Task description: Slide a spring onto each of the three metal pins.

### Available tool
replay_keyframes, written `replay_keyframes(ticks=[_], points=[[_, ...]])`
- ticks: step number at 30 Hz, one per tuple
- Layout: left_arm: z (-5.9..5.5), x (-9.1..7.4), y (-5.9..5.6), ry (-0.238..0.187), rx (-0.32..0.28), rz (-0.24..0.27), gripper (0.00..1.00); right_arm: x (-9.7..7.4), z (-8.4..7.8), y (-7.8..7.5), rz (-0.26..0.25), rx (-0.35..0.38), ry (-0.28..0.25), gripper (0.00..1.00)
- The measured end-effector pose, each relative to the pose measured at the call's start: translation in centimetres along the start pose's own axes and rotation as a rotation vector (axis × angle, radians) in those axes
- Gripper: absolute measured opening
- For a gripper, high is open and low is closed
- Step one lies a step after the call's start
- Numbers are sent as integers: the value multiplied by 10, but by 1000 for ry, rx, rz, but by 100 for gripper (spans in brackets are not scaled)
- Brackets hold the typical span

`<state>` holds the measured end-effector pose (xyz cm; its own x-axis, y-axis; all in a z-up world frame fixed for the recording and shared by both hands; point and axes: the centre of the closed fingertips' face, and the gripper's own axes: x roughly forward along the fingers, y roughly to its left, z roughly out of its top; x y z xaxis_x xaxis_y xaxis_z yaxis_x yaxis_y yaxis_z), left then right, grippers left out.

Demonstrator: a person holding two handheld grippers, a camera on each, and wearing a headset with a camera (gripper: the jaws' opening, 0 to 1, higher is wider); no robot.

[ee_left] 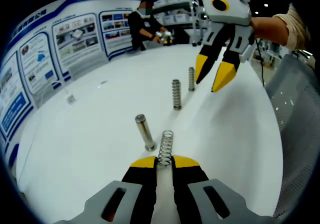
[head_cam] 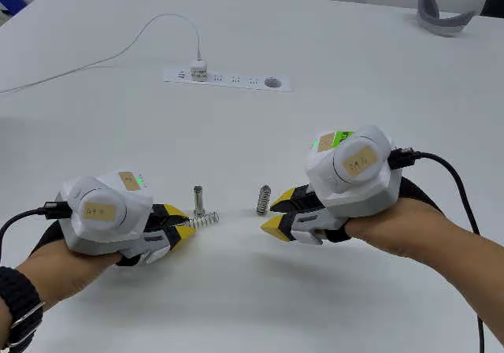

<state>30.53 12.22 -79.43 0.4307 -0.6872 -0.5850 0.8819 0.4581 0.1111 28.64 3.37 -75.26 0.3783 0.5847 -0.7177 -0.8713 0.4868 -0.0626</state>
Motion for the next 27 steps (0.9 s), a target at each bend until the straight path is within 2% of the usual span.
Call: replay_keyframes(ticks=[11, 19, 27], points=[[3, -8, -15, -10, 27, -28, 10, 2, 1, 7, 23, -16, 4, 18], [11, -12, -24, -28, 46, -48, 10, 4, 3, 12, 44, -30, 2, 18], [21, -15, -40, -44, 84, -91, 10, 4, 3, 18, 67, -49, -2, 19]])
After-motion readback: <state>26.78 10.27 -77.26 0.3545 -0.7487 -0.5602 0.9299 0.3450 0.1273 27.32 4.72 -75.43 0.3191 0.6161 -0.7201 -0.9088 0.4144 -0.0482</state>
